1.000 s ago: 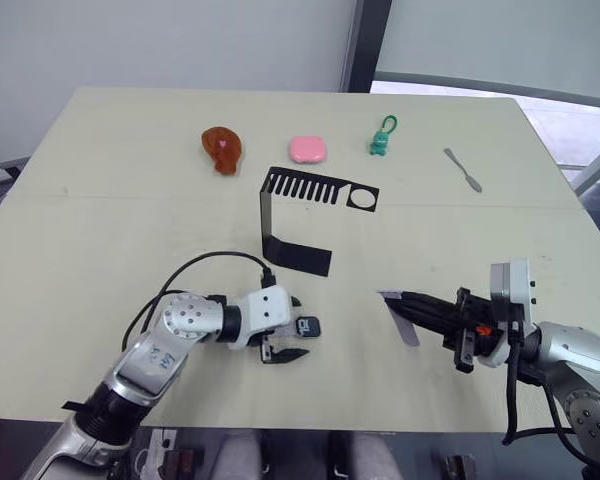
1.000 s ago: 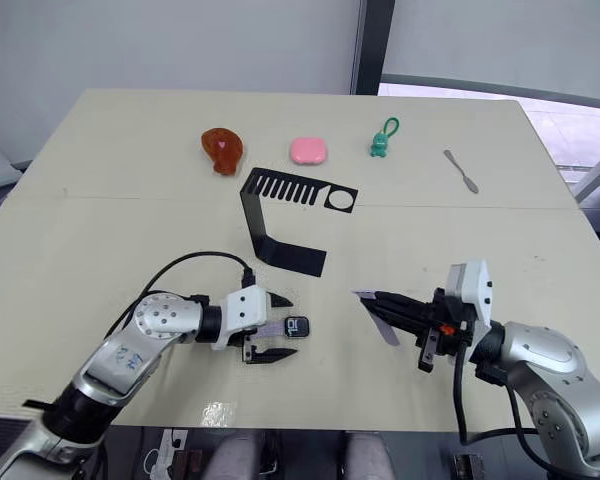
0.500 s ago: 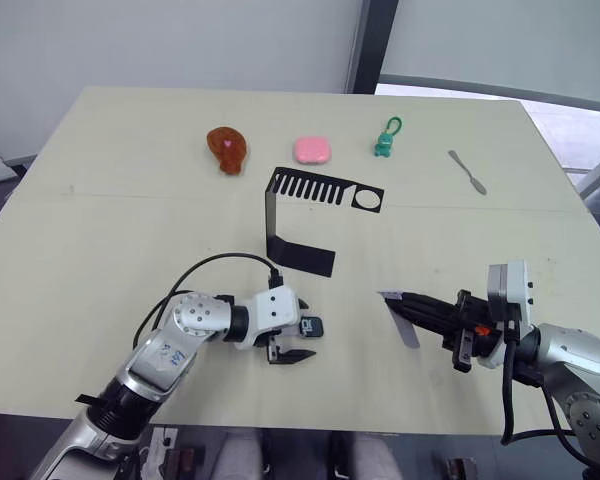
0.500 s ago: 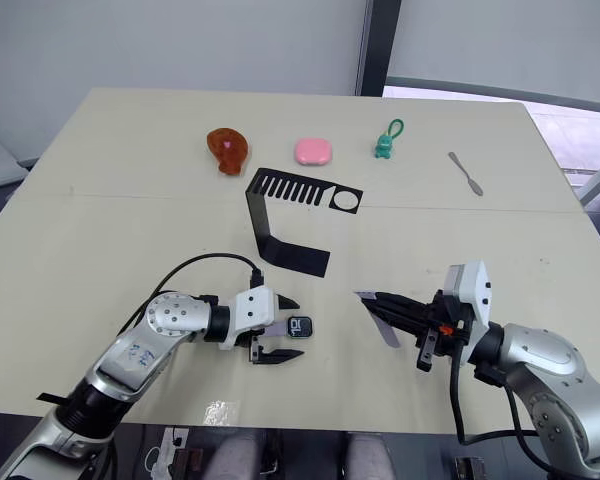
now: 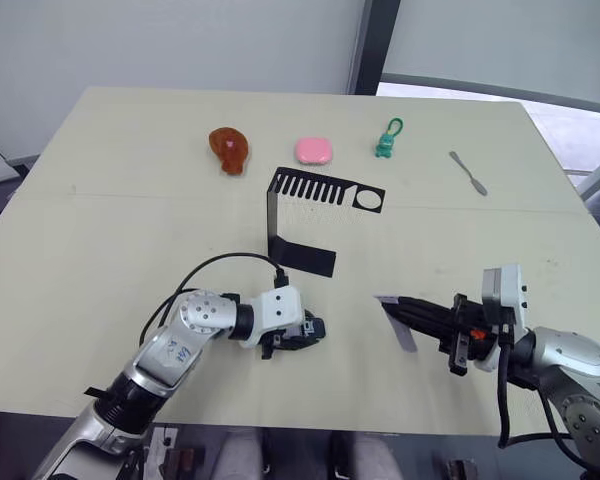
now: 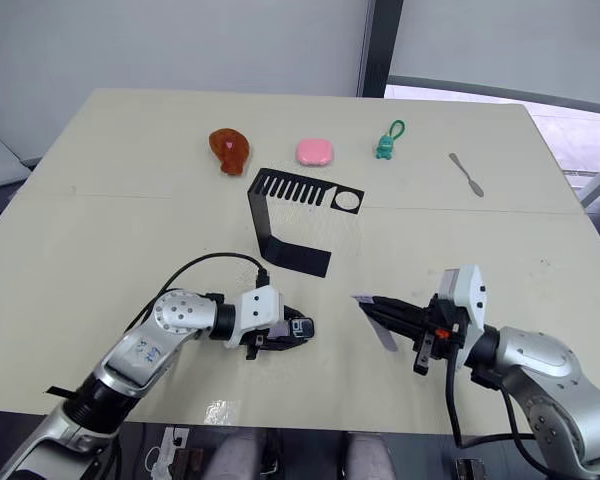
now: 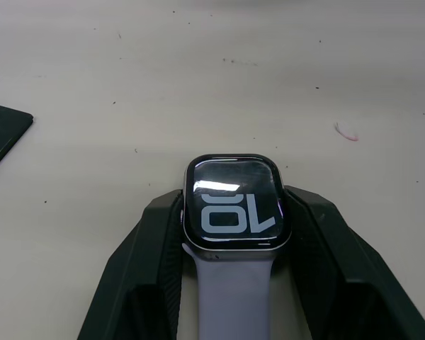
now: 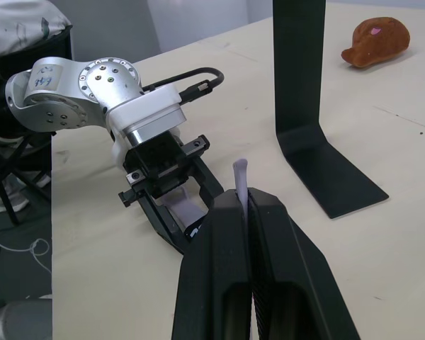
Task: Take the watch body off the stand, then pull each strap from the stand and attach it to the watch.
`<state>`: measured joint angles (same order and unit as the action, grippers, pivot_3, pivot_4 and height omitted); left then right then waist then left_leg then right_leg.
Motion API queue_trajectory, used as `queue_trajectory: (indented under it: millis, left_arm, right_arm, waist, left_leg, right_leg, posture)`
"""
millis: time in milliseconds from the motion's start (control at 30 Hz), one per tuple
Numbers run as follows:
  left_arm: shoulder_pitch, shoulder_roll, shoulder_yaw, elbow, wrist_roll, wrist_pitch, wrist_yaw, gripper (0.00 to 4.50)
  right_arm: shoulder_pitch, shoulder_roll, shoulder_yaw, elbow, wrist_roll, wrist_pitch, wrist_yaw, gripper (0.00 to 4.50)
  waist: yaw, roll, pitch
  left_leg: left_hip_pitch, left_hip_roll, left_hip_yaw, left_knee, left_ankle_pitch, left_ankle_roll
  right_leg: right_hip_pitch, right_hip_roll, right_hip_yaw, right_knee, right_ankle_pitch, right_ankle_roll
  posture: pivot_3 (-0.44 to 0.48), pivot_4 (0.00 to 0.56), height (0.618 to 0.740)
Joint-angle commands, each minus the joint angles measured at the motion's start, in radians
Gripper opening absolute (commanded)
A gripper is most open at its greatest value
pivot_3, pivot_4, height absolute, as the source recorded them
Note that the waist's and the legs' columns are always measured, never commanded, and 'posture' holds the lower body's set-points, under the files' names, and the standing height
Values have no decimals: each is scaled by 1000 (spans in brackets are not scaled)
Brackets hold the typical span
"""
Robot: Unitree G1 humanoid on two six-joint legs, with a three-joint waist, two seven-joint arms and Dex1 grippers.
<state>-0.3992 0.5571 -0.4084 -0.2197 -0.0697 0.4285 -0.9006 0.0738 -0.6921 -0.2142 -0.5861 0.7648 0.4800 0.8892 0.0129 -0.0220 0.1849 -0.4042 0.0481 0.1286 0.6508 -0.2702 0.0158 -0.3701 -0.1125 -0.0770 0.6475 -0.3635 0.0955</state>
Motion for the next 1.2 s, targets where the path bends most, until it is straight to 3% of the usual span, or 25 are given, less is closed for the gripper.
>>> queue_trajectory:
  millis: [33,200,300,433,600,1200]
  left_arm:
    - [4,15,-15,52,43,11,3,1590]
    - [15,-17,60,11,-59,49,-5,1590]
    - [16,-47,175,-66,-257,235,-38,1590]
    - [-28,-21,321,-104,-482,504,-59,1590]
    - [-95,-39,428,-87,-640,735,10,1590]
    - [-139,-150,486,-69,-815,914,169,1590]
  right_arm:
    - [5,0,-12,-27,0,-23,2,0]
    - [-5,12,6,-28,-41,-70,4,0]
    - [-3,-1,37,-48,-148,-174,29,0]
    - [14,-44,64,-57,-340,-397,91,0]
    - [-10,-24,110,-50,-431,-501,56,0]
    - [-94,40,229,18,-632,-636,-36,0]
  waist:
    - [0,0,0]
    - [0,0,0]
    - [-5,0,0]
    - [-12,0,0]
    - [-14,0,0]
    - [-14,0,0]
  left_leg:
    - [0,0,0,0,0,0]
    - [0,0,0,0,0,0]
    - [0,0,0,0,0,0]
    - [-1,1,0,0,0,-1]
    - [-1,0,0,1,1,-1]
    - [-1,0,-1,2,1,-2]
  right_leg:
    - [0,0,0,0,0,0]
    - [1,0,0,0,0,0]
    - [0,0,0,0,0,0]
    - [-2,0,0,4,0,0]
    - [-2,2,0,6,-1,1]
    - [-2,3,1,7,-1,1]
  posture:
    - [0,150,740]
    - [0,150,740]
    - [0,150,740]
    - [0,150,740]
    - [0,150,740]
    - [0,150,740]
